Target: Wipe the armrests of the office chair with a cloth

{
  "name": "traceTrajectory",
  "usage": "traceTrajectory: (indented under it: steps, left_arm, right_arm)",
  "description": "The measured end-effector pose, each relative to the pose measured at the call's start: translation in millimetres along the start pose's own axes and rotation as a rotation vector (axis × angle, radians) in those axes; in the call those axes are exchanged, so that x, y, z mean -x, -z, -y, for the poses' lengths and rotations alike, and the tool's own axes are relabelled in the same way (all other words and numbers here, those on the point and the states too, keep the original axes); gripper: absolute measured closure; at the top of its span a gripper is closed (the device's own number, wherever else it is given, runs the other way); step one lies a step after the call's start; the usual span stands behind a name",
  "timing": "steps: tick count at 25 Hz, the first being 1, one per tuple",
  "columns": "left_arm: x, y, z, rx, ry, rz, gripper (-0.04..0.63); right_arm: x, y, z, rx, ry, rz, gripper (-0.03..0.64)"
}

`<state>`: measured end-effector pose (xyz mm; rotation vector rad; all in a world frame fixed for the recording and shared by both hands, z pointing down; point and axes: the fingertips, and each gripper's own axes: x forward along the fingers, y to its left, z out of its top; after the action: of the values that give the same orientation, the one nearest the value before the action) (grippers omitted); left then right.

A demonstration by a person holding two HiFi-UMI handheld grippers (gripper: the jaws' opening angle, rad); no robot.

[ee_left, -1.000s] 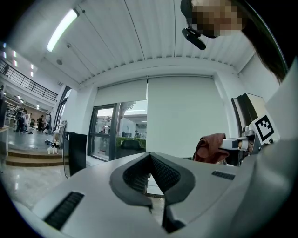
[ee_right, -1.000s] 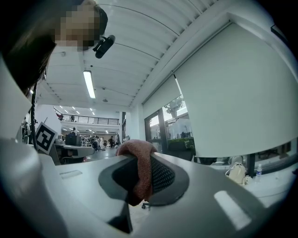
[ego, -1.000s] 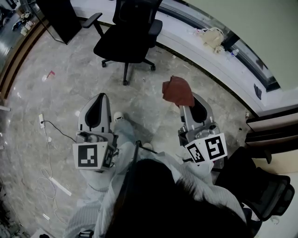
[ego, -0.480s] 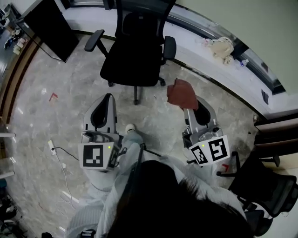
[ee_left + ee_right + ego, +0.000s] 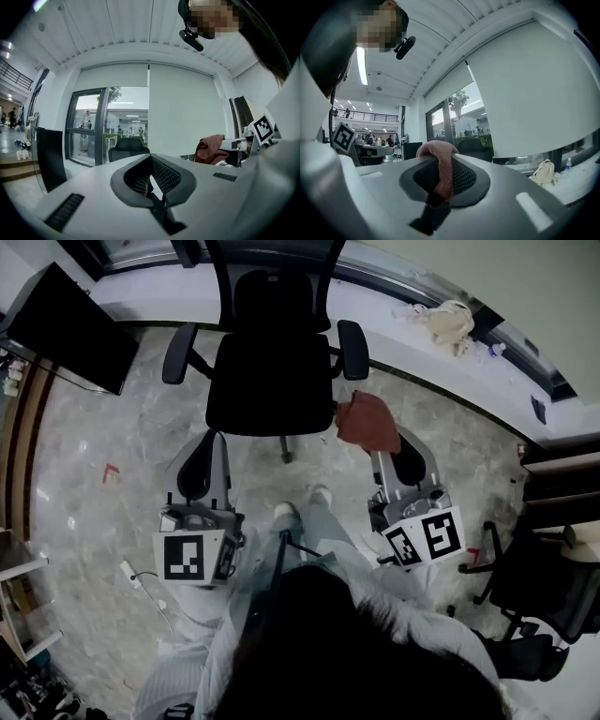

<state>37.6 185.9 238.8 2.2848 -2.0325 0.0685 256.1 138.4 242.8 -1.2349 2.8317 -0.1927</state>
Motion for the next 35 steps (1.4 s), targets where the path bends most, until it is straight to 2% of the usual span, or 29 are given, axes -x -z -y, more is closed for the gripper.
traceTrajectory:
  steps: [3, 7, 14, 19, 25, 30, 35]
  left_arm:
    - [-37.8, 1.6, -12.3, 0.028, 0.019, 0.006, 0.592]
    - [-80.7, 15.4, -27.4, 0.012, 0.051, -0.030, 0.592]
    - [-156.6, -6.2, -43.6, 0.013, 0.048, 0.013, 0.592]
    - [-192.4, -6.7, -43.3, 0.017, 0.075, 0.006, 0.592]
    - [-221.8, -11.6, -56.9, 0.053, 0.085, 0.015, 0.592]
    - [-236.0, 2.9, -66.7, 0.051, 0.092, -0.033, 0.592]
    - [-235.2, 47.7, -73.9, 0.093, 0.099, -0.140, 0.592]
  right_arm:
    - [-30.3, 8.7, 17.2, -0.004, 0.022, -0.023, 0.578]
    - [-73.0, 15.0, 45.3, -0.006, 0.039, -0.035, 0.578]
    - [-138.2, 12.0, 89.7, 0.050, 0.034, -0.067, 0.578]
    - [-164.5, 15.1, 116.3, 0.070, 0.046, -0.101, 0.578]
    - [-180.3, 29.2, 139.6, 0.011, 0.098, -0.137, 0.578]
    - [-207.5, 60.7, 178.1, -0.020, 0.124, -0.215, 0.578]
    - [-268.5, 123.1, 239.9, 0.038, 0.126, -0.340, 0.578]
